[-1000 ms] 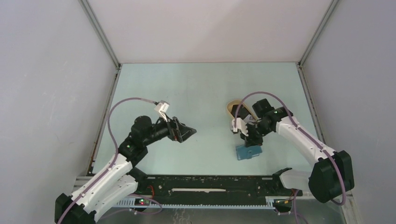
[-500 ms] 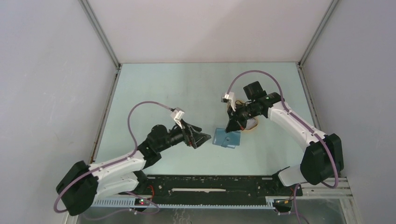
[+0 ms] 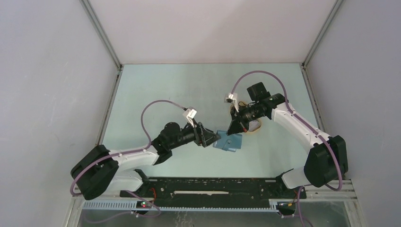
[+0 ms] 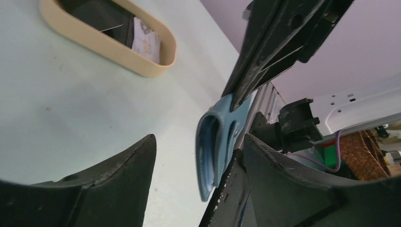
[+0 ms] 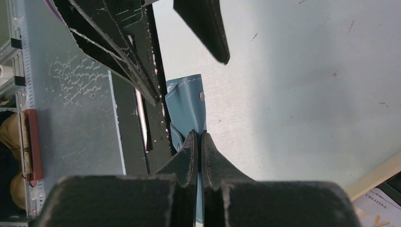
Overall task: Put the credit cards into the card holder
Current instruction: Open the card holder at the center of the board.
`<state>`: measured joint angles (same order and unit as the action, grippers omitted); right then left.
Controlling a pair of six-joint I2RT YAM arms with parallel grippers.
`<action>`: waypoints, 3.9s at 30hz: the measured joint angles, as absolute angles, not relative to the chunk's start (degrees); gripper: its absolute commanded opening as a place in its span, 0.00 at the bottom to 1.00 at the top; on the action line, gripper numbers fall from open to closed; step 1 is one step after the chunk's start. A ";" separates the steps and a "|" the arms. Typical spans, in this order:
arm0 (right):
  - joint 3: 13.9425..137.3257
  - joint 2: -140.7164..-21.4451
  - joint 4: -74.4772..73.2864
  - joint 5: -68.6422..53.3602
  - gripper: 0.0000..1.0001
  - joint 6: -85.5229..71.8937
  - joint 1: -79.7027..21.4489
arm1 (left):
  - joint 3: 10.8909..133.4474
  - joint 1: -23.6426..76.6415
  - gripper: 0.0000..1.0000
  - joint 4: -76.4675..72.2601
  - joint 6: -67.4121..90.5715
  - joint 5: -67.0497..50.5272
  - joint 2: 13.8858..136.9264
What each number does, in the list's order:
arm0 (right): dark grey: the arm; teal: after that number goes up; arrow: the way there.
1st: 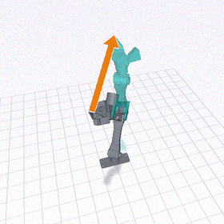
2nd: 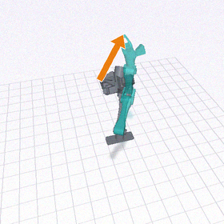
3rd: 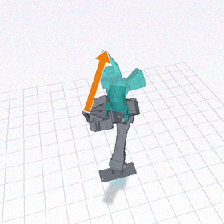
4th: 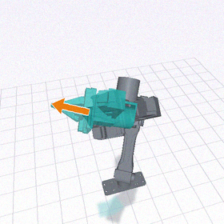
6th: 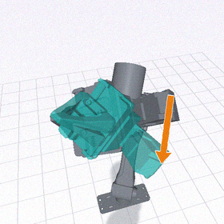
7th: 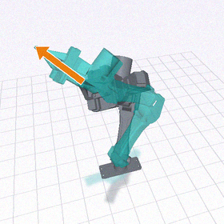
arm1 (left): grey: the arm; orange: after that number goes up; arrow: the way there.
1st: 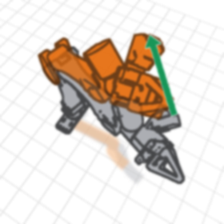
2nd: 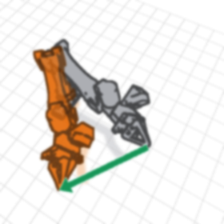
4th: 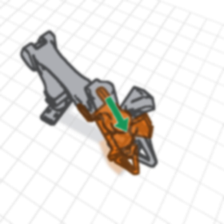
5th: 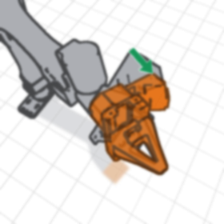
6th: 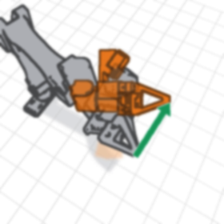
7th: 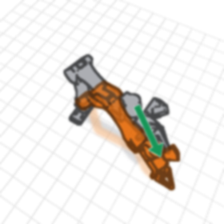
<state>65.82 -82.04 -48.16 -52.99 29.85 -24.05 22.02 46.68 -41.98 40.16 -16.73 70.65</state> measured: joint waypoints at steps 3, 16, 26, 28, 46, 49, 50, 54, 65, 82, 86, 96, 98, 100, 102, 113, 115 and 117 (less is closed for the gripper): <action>65.82 -82.04 -48.12 -53.12 0.00 29.82 -24.05 | 22.94 47.42 0.64 -43.88 41.12 -17.56 71.99; 65.82 -82.04 -48.12 -53.12 0.00 29.56 -24.05 | 24.45 49.23 0.31 -47.57 43.72 -21.04 77.41; 65.82 -81.45 -48.23 -52.86 0.51 29.98 -23.70 | 24.36 49.28 0.00 -48.84 44.38 -20.51 78.24; 65.82 -80.09 -48.31 -52.97 0.65 31.14 -23.22 | 23.90 49.39 0.00 -48.73 44.07 -19.07 77.08; 61.89 -69.45 -47.72 -51.20 0.55 59.86 -32.10 | 22.55 53.80 0.00 -27.31 35.42 2.52 58.85; 60.55 -69.43 -43.83 -48.58 0.56 57.43 -32.23 | 23.49 54.72 0.00 -24.84 34.39 3.92 58.94; 60.05 -69.45 -42.85 -48.01 0.56 56.99 -32.40 | 23.83 54.87 0.00 -24.47 34.26 4.12 59.02; 58.43 -70.02 -40.32 -45.78 0.56 55.75 -33.85 | 25.63 55.44 0.00 -24.01 33.98 4.36 60.12; 57.28 -72.34 -36.75 -40.99 0.55 53.95 -36.71 | 26.81 56.14 0.00 -23.81 34.06 4.36 60.99; 56.60 -72.20 -34.37 -39.62 0.49 49.93 -36.91 | 26.81 56.14 0.00 -25.52 38.81 3.60 62.02; 56.36 -72.20 -34.02 -40.58 0.48 49.47 -37.47 | 26.81 56.14 0.00 -25.63 40.12 3.05 62.81; 55.42 -72.20 -32.73 -39.72 0.32 50.46 -38.26 | 26.81 56.14 0.00 -25.08 41.80 2.83 62.89; 55.42 -72.23 -32.71 -39.77 0.27 51.31 -38.30 | 26.81 56.16 0.00 -24.69 42.04 2.79 62.61; 55.42 -72.20 -32.73 -39.77 0.23 52.10 -38.37 | 26.81 56.25 0.00 -24.38 42.06 2.79 62.37; 55.42 -72.23 -32.75 -39.81 0.19 52.97 -38.46 | 26.81 56.36 0.00 -24.01 42.06 2.81 62.13; 55.42 -72.20 -34.06 -41.21 0.00 57.36 -38.87 | 26.79 56.25 0.00 -22.17 42.09 3.51 60.95; 55.42 -72.20 -34.24 -41.34 0.00 58.41 -39.05 | 26.72 56.01 0.00 -21.69 42.54 3.92 60.69; 55.42 -72.18 -34.72 -41.69 0.00 59.86 -39.18 | 26.57 55.57 0.00 -21.26 43.77 3.95 60.53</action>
